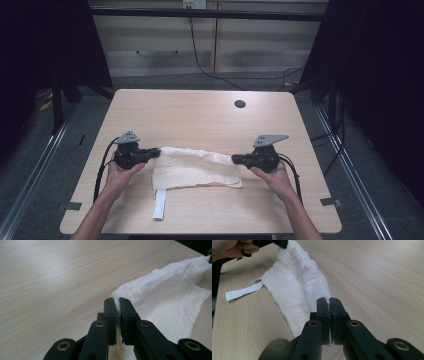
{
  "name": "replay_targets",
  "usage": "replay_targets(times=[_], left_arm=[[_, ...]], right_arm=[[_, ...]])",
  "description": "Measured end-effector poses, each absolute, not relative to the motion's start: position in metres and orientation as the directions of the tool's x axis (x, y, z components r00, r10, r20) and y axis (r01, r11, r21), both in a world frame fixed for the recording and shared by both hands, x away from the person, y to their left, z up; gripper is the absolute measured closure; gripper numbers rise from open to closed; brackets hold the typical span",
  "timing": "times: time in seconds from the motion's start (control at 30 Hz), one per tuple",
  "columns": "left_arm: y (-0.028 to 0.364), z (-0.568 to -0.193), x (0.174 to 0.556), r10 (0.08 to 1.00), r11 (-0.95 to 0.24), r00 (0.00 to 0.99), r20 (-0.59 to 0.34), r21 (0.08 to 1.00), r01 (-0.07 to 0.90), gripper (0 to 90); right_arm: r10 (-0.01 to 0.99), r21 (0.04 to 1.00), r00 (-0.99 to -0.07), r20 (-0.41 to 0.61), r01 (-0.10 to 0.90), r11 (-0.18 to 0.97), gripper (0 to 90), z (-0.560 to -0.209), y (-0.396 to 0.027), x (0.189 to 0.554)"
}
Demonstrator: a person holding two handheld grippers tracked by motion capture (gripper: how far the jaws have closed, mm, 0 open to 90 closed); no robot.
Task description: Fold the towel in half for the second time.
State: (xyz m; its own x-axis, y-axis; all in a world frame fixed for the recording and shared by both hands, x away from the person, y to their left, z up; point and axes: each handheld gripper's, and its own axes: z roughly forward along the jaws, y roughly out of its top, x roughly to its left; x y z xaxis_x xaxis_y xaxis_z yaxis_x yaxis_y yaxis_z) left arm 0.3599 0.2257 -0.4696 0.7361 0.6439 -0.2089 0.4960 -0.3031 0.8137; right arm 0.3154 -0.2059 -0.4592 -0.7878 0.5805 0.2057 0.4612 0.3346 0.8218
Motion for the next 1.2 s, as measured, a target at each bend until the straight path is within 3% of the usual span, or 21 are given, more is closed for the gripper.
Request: replay_targets(times=[0.8, 1.2], left_arm=[[0.222, -0.464, 0.351, 0.623, -0.328, 0.762, -0.18, 0.823, 0.463, 84.9], [0.22, -0.45, 0.336, 0.598, -0.351, 0.791, -0.134, 0.843, 0.408, 84.6]], right_arm=[[0.565, 0.706, -0.804, 0.185, 0.508, 0.492, 87.8, -0.494, -0.192, 0.285], [0.58, 0.685, -0.785, 0.217, 0.546, 0.483, 88.1, -0.499, -0.188, 0.29]])
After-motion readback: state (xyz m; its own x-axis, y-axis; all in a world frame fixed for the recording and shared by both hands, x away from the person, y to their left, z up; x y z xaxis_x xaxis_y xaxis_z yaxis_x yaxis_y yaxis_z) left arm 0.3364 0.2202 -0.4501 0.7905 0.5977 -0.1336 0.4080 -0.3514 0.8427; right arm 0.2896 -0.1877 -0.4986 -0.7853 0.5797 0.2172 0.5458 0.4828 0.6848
